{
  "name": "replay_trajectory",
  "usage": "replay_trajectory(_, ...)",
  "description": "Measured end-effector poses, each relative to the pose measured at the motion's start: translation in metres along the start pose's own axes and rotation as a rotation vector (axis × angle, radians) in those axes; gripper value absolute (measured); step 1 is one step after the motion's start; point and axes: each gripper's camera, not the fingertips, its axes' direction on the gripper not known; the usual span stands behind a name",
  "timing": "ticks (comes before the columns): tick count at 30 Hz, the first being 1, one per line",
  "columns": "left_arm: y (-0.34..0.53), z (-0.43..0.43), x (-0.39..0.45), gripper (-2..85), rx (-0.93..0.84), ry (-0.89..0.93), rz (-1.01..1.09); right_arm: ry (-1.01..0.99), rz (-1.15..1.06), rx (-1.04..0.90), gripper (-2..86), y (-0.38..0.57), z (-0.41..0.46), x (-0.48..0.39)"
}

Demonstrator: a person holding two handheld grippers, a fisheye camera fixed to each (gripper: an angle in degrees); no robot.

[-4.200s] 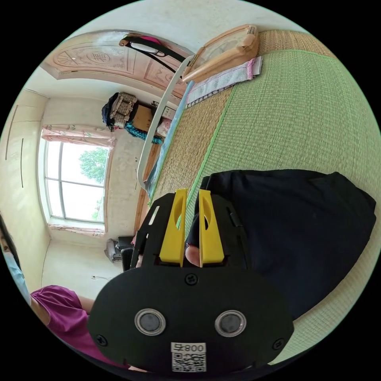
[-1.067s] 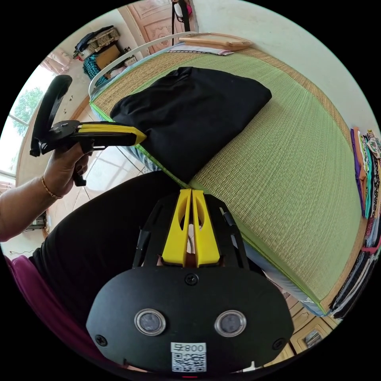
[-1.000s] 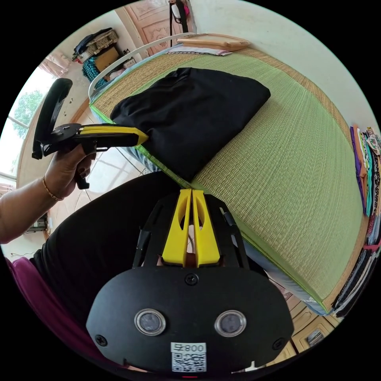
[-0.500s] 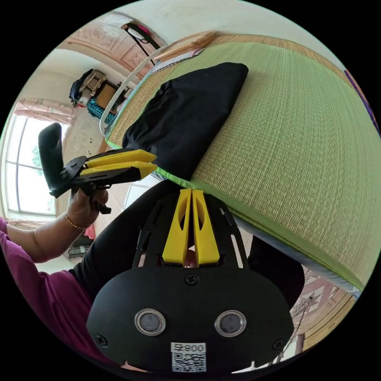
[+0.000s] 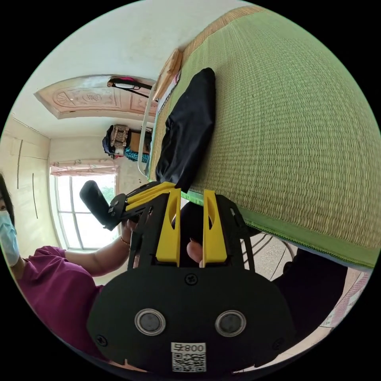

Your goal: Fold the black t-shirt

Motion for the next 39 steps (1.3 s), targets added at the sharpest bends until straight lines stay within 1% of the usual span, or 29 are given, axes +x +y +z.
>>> replay_trajectory(8,0.016,-0.016,-0.012,1.3,0.023,0.013,-0.016,-0.161,0.084,-0.003,8.9,-0.008,0.004,0.044)
replay_trajectory(15,0.039,-0.030,-0.039,1.5,0.031,0.033,-0.026,-0.220,0.120,-0.006,7.8,-0.005,0.010,0.061)
replay_trajectory(21,0.072,-0.054,-0.084,1.9,0.061,0.102,-0.097,-0.249,0.138,-0.011,4.1,-0.001,0.026,0.062)
replay_trajectory(23,0.090,-0.065,-0.106,2.0,0.080,0.153,-0.158,-0.255,0.134,-0.002,3.1,0.002,0.028,0.057)
replay_trajectory(26,0.137,-0.080,-0.156,2.2,0.120,0.259,-0.320,-0.269,0.124,0.008,2.5,0.005,0.031,0.047)
replay_trajectory(28,0.184,-0.085,-0.201,2.5,0.146,0.374,-0.477,-0.286,0.117,0.014,2.3,0.006,0.034,0.038)
replay_trajectory(29,0.196,-0.086,-0.212,2.7,0.158,0.407,-0.516,-0.303,0.112,0.017,2.2,0.006,0.038,0.031)
replay_trajectory(31,0.242,-0.090,-0.251,3.5,0.223,0.534,-0.664,-0.316,0.103,0.015,2.1,0.005,0.044,0.019)
replay_trajectory(35,0.295,-0.096,-0.296,5.7,0.334,0.688,-0.814,-0.341,0.083,0.009,1.9,0.002,0.063,-0.013)
replay_trajectory(39,0.341,-0.098,-0.338,7.9,0.480,0.854,-0.956,-0.348,0.073,0.012,1.9,0.001,0.082,-0.041)
